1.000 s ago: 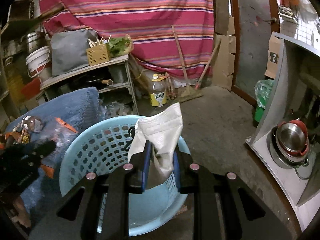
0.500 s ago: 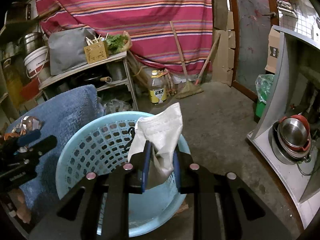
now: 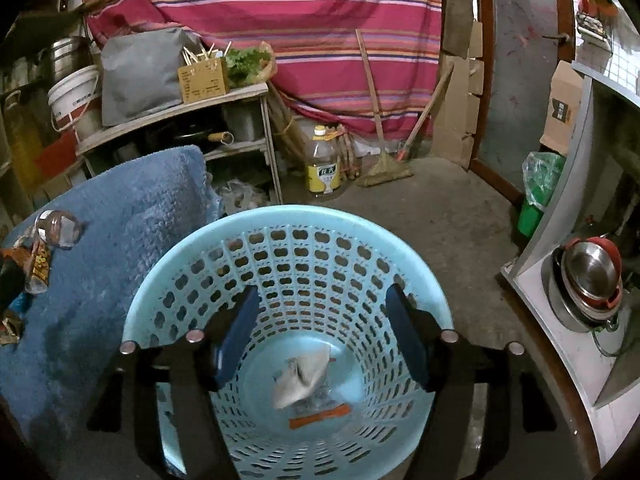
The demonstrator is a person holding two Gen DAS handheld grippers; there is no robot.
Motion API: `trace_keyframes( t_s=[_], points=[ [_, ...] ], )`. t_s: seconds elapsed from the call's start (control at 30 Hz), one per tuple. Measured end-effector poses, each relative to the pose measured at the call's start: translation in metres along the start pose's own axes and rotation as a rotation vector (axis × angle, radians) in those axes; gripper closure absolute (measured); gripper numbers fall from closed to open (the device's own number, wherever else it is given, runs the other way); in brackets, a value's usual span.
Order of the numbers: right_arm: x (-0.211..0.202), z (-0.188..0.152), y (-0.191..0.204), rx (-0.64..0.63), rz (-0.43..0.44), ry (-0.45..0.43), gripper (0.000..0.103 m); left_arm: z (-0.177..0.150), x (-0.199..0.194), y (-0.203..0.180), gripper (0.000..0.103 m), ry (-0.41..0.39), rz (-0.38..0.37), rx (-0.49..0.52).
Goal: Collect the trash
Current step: 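Open the right tool to drop the white cloth into the basket, then move both tools back over the trash on the table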
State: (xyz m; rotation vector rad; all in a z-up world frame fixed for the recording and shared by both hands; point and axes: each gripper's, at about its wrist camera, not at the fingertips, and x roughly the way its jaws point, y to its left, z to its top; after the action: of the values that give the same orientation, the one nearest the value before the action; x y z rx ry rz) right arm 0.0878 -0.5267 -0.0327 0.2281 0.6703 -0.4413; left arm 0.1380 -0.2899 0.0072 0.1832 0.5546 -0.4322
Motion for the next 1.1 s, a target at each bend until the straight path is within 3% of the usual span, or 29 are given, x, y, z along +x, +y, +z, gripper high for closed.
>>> trace_keyframes(
  t_s=[0.07, 0.17, 0.27, 0.47, 0.7, 0.87, 1.1],
  points=[
    [-0.006, 0.001, 0.006, 0.000, 0.005, -0.018, 0.028, -0.002, -0.007, 0.015, 0.006, -0.003, 0.021, -0.012],
    [-0.024, 0.004, 0.027, -0.029, 0.027, -0.060, 0.027, -0.004, -0.021, 0.047, 0.006, -0.012, 0.055, -0.031],
    [-0.039, 0.006, 0.055, -0.070, 0.068, -0.102, 0.019, -0.006, -0.033, 0.080, 0.005, -0.021, 0.102, -0.060],
    [-0.062, 0.007, 0.111, -0.129, 0.156, -0.156, 0.019, -0.019, -0.046, 0.151, 0.005, -0.016, 0.198, -0.127],
    [-0.066, -0.003, 0.178, -0.168, 0.264, -0.144, 0.019, -0.047, -0.056, 0.220, 0.005, 0.030, 0.283, -0.166],
    [-0.065, -0.018, 0.221, -0.251, 0.287, -0.131, 0.019, -0.065, -0.072, 0.262, 0.005, 0.041, 0.351, -0.187],
    [-0.068, -0.041, 0.281, -0.334, 0.371, -0.112, 0.019, -0.083, -0.089, 0.302, 0.005, 0.047, 0.384, -0.244]
  ],
)
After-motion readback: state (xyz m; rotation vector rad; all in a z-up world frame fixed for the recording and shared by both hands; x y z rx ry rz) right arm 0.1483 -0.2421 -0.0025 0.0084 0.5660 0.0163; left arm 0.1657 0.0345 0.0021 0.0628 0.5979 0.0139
